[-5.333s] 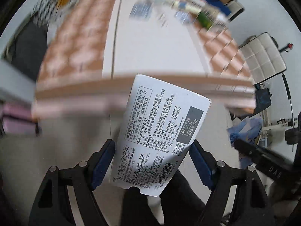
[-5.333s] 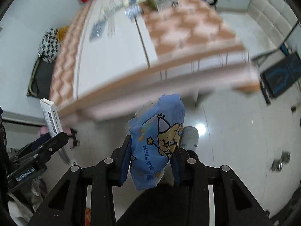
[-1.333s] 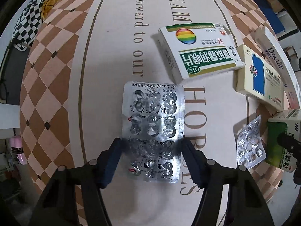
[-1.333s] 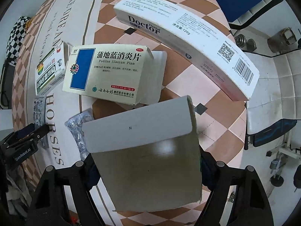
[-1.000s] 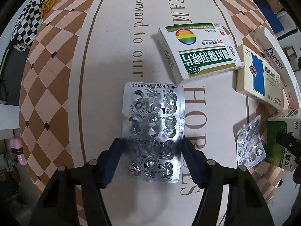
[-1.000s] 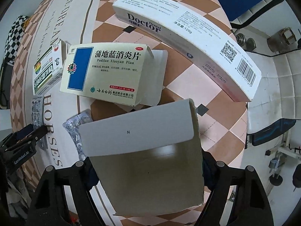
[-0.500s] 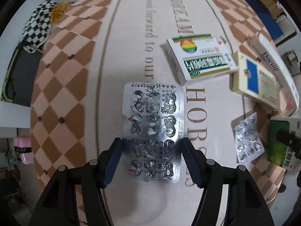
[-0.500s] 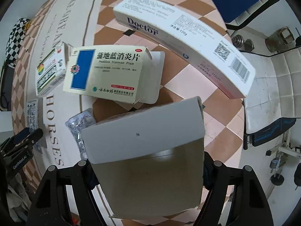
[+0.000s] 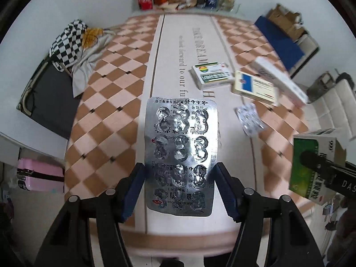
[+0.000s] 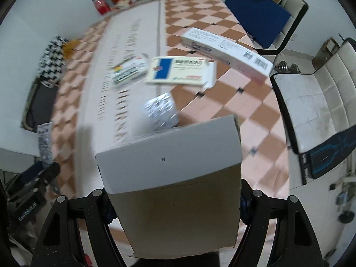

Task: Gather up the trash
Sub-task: 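Carry both items to the trash bin and open both tools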

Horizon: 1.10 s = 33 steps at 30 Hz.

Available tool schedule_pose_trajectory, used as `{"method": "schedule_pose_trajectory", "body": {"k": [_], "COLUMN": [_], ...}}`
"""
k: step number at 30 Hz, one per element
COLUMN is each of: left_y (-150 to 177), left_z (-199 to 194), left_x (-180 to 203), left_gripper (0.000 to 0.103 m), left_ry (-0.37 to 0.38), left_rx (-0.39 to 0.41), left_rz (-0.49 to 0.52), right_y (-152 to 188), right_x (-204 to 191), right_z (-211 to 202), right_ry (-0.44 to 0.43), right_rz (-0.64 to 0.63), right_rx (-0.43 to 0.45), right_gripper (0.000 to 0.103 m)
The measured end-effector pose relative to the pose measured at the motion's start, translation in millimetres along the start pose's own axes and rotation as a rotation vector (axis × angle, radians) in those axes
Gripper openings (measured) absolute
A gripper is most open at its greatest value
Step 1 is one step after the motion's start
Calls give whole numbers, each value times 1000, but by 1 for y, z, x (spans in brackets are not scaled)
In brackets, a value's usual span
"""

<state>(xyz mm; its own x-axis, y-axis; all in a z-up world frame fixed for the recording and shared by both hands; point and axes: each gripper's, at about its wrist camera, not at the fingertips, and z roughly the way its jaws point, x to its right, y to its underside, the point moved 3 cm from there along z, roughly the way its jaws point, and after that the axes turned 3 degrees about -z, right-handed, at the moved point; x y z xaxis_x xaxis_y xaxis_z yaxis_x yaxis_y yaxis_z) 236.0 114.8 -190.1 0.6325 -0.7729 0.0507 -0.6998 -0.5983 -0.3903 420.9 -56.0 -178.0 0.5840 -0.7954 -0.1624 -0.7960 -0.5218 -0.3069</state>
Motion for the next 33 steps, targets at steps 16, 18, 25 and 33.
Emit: {"method": "schedule_pose_trajectory", "body": {"k": [16,18,25,33], "left_y": [211,230,289,333], "left_z": [-28,-12,88,218], "left_x": [-67,-69,-67,-65], "left_gripper": [61,61,61,61], "left_ry": [114,114,111,89], "left_rx": [-134,-172,-303,-407], "left_rz": [92,84,77,65], "right_y": [289,312,373,420], "right_x": [-62,-60,-44,-15], "right_z": [-39,-18,90,226], "right_ry": [3,4,24,-16], "right_rz": [142,157,206,320], "right_rx": [-76,-118,-240,-332], "right_gripper": [80,80,80,80]}}
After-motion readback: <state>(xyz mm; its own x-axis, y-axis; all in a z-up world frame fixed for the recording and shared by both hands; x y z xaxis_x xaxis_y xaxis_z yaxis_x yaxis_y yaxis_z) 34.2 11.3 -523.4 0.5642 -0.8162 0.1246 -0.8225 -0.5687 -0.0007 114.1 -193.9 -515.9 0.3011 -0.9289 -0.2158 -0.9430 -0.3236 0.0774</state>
